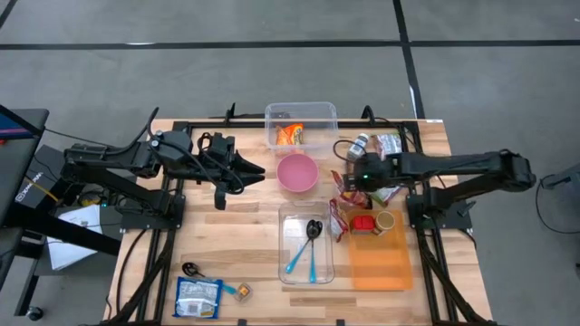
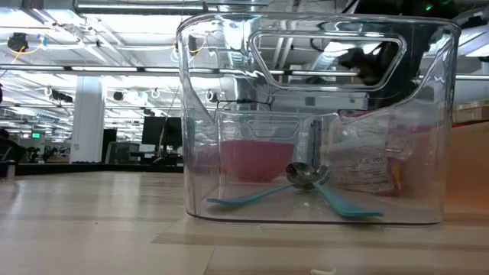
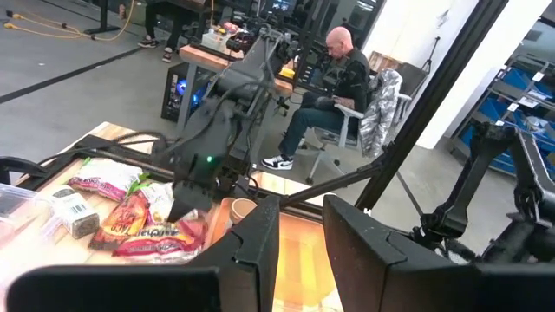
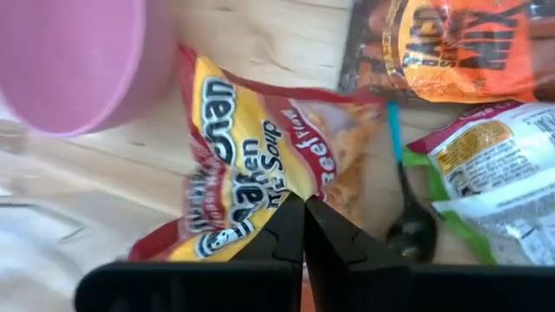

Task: Pick & Place Food Item
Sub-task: Put the red noodle pack into the top transparent bin, then put the green noodle pack into the top transparent bin

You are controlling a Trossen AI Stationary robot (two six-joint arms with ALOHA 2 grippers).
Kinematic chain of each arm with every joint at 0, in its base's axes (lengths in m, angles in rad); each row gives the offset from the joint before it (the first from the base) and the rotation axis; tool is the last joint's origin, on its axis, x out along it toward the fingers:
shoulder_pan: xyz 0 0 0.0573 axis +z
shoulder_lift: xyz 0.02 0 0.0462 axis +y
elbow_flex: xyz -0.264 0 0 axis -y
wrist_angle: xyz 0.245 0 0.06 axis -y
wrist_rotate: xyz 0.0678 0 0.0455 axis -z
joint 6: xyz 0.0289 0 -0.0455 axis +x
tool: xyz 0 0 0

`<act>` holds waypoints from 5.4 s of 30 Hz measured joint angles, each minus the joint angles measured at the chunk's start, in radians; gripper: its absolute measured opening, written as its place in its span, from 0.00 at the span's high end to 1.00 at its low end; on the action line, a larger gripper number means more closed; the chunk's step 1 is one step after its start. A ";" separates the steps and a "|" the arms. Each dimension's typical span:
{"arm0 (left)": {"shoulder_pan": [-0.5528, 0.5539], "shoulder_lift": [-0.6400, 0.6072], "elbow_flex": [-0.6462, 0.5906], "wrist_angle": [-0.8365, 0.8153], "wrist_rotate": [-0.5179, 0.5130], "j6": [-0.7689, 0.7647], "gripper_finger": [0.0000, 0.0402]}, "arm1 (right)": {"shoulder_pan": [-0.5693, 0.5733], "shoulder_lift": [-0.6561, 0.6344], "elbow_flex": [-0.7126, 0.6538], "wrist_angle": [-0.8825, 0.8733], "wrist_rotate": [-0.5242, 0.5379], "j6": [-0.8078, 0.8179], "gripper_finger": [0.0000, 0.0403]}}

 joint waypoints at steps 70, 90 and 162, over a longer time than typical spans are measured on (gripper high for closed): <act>-0.011 0.017 0.000 -0.009 -0.015 -0.007 0.79 | -0.423 0.777 1.085 -0.307 0.068 -0.479 1.00; -0.011 0.017 0.000 -0.007 -0.015 -0.007 0.79 | -0.401 0.829 1.083 -0.306 0.082 -0.431 1.00; -0.018 0.018 0.000 0.096 -0.025 0.030 0.79 | 0.197 0.066 0.445 -0.779 0.231 0.148 0.58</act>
